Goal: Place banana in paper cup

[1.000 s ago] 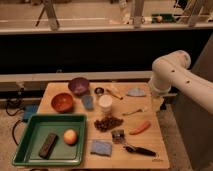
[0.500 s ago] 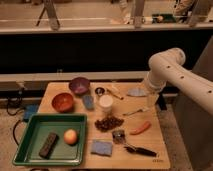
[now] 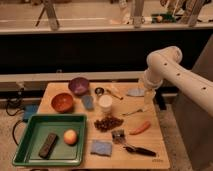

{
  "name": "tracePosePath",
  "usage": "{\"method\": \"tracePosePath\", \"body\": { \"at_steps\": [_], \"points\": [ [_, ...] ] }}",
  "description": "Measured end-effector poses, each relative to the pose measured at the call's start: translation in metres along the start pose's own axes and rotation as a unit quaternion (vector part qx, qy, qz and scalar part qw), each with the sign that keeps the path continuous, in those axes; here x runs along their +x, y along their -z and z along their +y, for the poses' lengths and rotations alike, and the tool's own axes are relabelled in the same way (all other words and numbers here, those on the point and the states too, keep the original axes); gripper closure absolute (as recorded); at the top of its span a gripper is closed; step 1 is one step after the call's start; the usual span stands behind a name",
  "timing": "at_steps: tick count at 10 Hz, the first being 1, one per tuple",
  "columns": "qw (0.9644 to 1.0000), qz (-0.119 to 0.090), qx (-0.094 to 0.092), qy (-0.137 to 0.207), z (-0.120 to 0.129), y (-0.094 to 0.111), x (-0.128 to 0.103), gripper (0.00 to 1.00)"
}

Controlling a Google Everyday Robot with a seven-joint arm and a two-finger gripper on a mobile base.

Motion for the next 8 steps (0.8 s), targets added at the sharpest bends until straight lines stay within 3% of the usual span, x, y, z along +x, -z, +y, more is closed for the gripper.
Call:
{"method": "tracePosePath", "body": {
  "at_steps": [8],
  "points": [
    [0.9994, -0.019, 0.005, 0.030, -0.030, -0.017, -0.018, 0.20]
  ]
}}
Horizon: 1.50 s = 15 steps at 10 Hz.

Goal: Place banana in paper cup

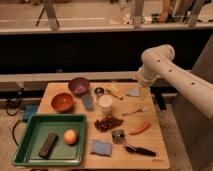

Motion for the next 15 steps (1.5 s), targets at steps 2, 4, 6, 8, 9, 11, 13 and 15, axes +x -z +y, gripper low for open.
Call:
{"method": "tracePosePath", "body": {
  "at_steps": [2, 4, 6, 8, 9, 11, 13, 15],
  "points": [
    [1.0000, -0.005, 0.001, 0.008, -0.006, -0.006, -0.006, 0.20],
    [0.9998, -0.010, 0.000, 0.015, -0.010, -0.012, -0.011, 0.20],
    [0.9996, -0.014, 0.000, 0.026, -0.015, -0.019, -0.020, 0.20],
    [0.9992, -0.016, 0.001, 0.036, -0.019, -0.024, -0.026, 0.20],
    [0.9990, -0.018, 0.000, 0.040, -0.021, -0.027, -0.027, 0.20],
    [0.9987, -0.020, 0.000, 0.047, -0.023, -0.031, -0.030, 0.20],
    [0.9980, -0.024, 0.002, 0.058, -0.029, -0.037, -0.040, 0.20],
    [0.9974, -0.025, 0.001, 0.068, -0.034, -0.042, -0.045, 0.20]
  ]
}}
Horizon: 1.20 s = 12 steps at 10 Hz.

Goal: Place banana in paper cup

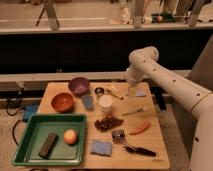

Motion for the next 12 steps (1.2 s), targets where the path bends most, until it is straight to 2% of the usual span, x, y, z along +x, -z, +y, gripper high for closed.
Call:
{"method": "tracePosePath", "body": {
  "at_steps": [12],
  "points": [
    [0.9991, -0.026, -0.006, 0.033, -0.021, -0.041, -0.013, 0.20]
  ]
}}
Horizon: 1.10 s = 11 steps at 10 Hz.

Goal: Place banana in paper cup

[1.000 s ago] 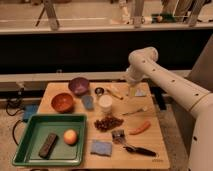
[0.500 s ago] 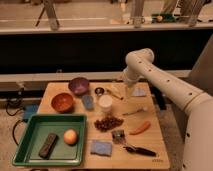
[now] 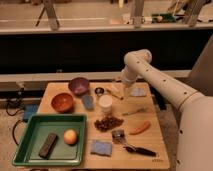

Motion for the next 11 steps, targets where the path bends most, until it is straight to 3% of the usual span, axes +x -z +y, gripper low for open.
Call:
{"method": "tracePosePath", "body": {
  "at_steps": [8, 11],
  "points": [
    [0.9997, -0.020, -0.010, 0.002, -0.006, -0.031, -0.002, 0.20],
    [0.9995, -0.027, -0.013, -0.013, -0.006, -0.042, 0.000, 0.20]
  ]
}}
